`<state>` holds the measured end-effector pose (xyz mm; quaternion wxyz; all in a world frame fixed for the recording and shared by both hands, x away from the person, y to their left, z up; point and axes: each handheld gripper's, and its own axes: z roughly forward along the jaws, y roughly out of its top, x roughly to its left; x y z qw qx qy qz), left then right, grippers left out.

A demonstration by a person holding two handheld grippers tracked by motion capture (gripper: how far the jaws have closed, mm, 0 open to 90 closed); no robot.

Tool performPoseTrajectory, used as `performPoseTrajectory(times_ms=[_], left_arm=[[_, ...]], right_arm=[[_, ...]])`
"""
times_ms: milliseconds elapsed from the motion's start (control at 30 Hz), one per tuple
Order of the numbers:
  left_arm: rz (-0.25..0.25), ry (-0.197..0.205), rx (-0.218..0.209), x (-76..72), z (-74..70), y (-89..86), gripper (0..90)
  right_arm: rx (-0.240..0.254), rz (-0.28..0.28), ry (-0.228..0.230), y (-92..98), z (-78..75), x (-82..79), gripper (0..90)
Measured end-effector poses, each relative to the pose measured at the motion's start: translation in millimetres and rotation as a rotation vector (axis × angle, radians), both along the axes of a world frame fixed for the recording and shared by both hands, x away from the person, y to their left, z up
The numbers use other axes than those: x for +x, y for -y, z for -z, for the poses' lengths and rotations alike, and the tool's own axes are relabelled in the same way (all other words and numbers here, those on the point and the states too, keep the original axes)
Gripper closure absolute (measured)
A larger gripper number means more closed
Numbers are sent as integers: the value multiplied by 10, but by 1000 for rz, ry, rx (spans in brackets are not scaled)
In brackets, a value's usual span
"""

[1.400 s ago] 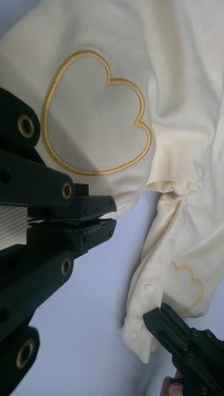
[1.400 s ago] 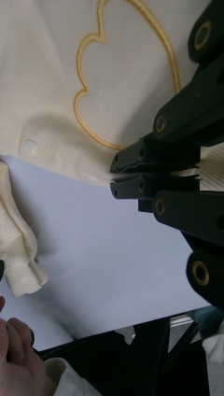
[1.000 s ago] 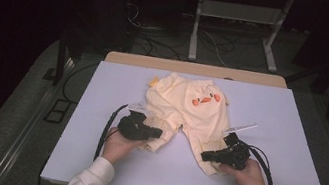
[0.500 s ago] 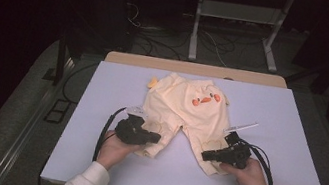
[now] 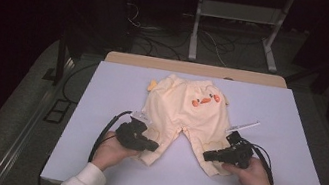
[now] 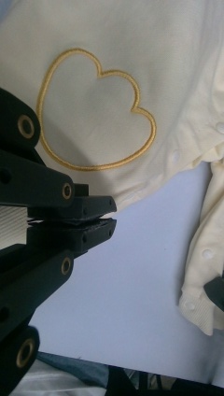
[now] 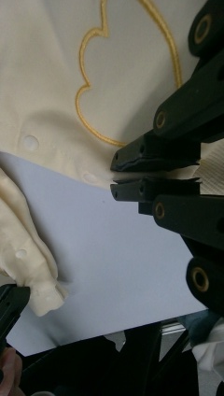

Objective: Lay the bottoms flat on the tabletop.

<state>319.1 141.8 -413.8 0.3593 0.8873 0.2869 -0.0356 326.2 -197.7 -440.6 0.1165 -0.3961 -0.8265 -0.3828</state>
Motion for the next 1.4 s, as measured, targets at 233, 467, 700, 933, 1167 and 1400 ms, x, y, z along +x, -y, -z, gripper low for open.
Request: performPoseTrajectory(times_ms=[233,467,700,933,1167,1400], left_arm=[[-8,-37,5,9,96,5,842],[-30,-49,-67,4,116,-55,513],[-92,32,-126,-17,85,-118,280],[-138,135,-144,-30,78,-168,33],[-170,185,-146,-57,64,-228,0],[-210,217,-144,-131,-7,-398,0]], right_arm=[[-15,-19,-15,-6,-3,-1,819],[-20,-60,39,11,-102,-27,624],[-15,-18,172,59,-209,-47,332],[-38,63,280,127,-272,-58,68],[-25,130,331,307,-360,-105,0],[-1,193,342,517,-417,-184,0]])
